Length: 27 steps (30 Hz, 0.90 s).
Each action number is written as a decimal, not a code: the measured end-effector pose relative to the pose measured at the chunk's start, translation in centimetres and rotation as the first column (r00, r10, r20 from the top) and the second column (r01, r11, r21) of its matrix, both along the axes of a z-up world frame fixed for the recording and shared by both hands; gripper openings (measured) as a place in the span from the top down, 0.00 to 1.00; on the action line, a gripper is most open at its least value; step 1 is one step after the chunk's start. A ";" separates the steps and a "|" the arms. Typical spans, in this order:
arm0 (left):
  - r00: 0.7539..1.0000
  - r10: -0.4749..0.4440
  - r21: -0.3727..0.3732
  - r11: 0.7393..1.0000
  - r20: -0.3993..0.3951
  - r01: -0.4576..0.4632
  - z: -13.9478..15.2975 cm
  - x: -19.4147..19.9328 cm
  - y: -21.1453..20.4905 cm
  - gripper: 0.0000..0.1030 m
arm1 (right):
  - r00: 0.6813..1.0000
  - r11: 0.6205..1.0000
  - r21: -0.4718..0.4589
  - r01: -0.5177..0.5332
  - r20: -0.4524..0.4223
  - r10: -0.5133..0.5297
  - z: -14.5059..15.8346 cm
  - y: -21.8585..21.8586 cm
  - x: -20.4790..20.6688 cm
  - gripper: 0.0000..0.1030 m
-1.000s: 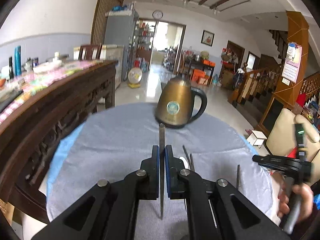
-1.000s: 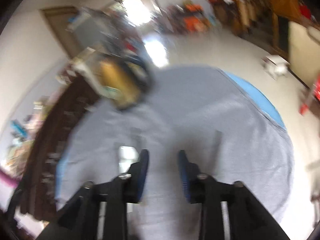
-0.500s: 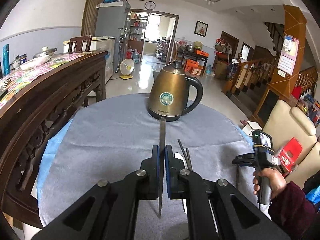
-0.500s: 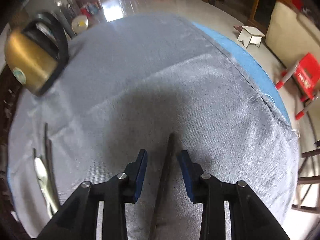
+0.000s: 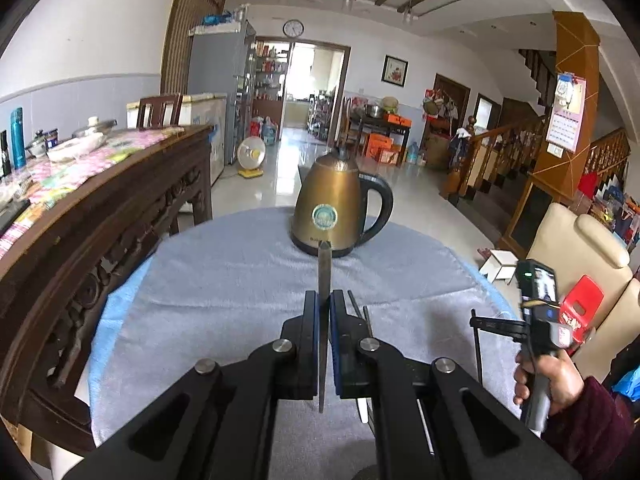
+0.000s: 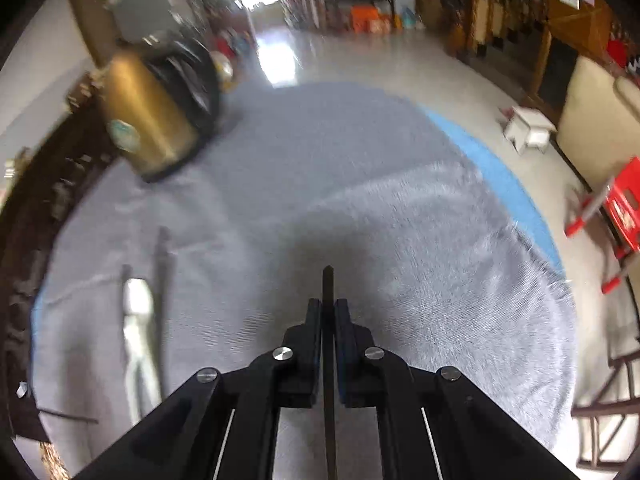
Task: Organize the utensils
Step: 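Lift the held chopsticks with both tools and carry them toward the green cup, then open both tools above the green cup to drop the chopsticks in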
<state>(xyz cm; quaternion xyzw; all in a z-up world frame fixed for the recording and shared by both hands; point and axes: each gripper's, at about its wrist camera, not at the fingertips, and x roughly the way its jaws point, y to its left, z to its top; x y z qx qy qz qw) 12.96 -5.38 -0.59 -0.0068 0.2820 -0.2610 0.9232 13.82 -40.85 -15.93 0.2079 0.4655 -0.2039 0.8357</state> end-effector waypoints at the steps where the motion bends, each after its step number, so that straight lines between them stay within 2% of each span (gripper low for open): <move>1: 1.000 -0.003 -0.007 1.000 0.012 0.003 0.6 -0.5 0.2 0.95 | 0.999 1.000 -0.010 -0.016 0.052 0.016 1.6 0.8 -1.1 0.94; 3: 0.999 -0.009 -0.017 1.000 0.033 0.009 1.7 -1.5 0.5 0.95 | 0.993 0.999 -0.030 -0.027 0.116 0.030 3.5 1.5 -1.4 0.94; 6: 0.998 -0.016 -0.033 0.999 0.061 0.018 3.1 -3.0 0.9 0.95 | 0.972 0.998 -0.043 -0.037 0.229 0.046 7.2 3.1 -4.0 0.93; 10: 0.995 -0.029 -0.052 0.998 0.093 0.034 4.9 -4.6 1.5 0.95 | 0.931 0.996 -0.061 -0.068 0.354 0.085 11.2 5.1 -6.8 0.93; 13: 0.993 -0.041 -0.074 0.996 0.107 0.049 6.3 -5.7 1.8 0.95 | 0.880 0.991 -0.092 -0.095 0.457 0.127 14.6 7.3 -9.1 0.93; 16: 0.992 -0.048 -0.087 0.995 0.117 0.058 7.4 -6.7 2.1 0.95 | 0.837 0.987 -0.107 -0.120 0.524 0.159 17.4 9.2 -10.7 0.93; 17: 0.992 -0.048 -0.089 0.994 0.119 0.059 7.5 -6.7 2.2 0.95 | 0.813 0.985 -0.111 -0.133 0.556 0.172 18.7 9.9 -11.3 0.93; 23: 0.986 -0.095 -0.130 0.985 0.134 0.113 9.4 -8.7 2.6 0.95 | 0.716 0.975 -0.101 -0.199 0.664 0.215 22.9 13.1 -13.9 0.93; 25: 0.984 -0.124 -0.128 0.982 0.125 0.140 9.6 -9.3 2.1 0.95 | 0.699 0.968 -0.076 -0.239 0.678 0.226 23.3 14.1 -14.2 0.93; 27: 0.983 -0.138 -0.118 0.981 0.120 0.152 9.3 -9.5 1.7 0.95 | 0.698 0.959 -0.077 -0.274 0.670 0.253 23.3 15.4 -14.3 0.93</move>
